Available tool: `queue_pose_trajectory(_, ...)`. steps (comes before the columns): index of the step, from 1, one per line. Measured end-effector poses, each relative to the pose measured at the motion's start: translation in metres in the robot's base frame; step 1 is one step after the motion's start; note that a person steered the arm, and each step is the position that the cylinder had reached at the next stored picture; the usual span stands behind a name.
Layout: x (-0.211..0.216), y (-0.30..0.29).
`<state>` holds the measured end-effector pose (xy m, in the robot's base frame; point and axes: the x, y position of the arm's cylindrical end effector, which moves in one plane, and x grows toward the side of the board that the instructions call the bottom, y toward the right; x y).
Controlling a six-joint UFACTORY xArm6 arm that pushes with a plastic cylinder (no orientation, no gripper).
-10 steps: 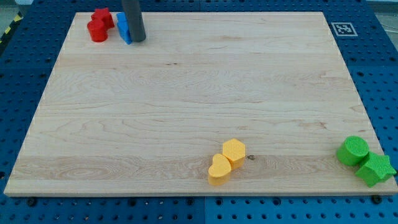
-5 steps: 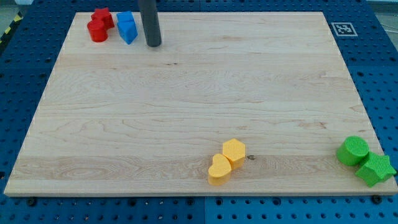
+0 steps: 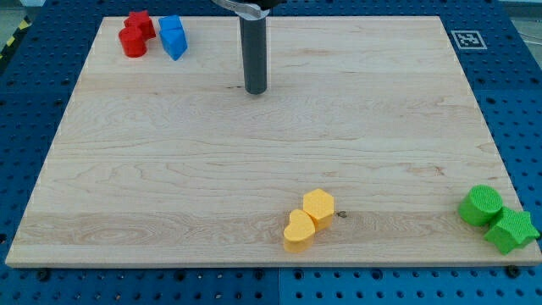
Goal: Move your arm right to the yellow blocks
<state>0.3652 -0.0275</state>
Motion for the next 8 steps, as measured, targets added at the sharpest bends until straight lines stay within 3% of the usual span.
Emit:
queue_pose_trajectory(6,0.0,0.013)
queue_pose_trajectory(8,0.015,0.074)
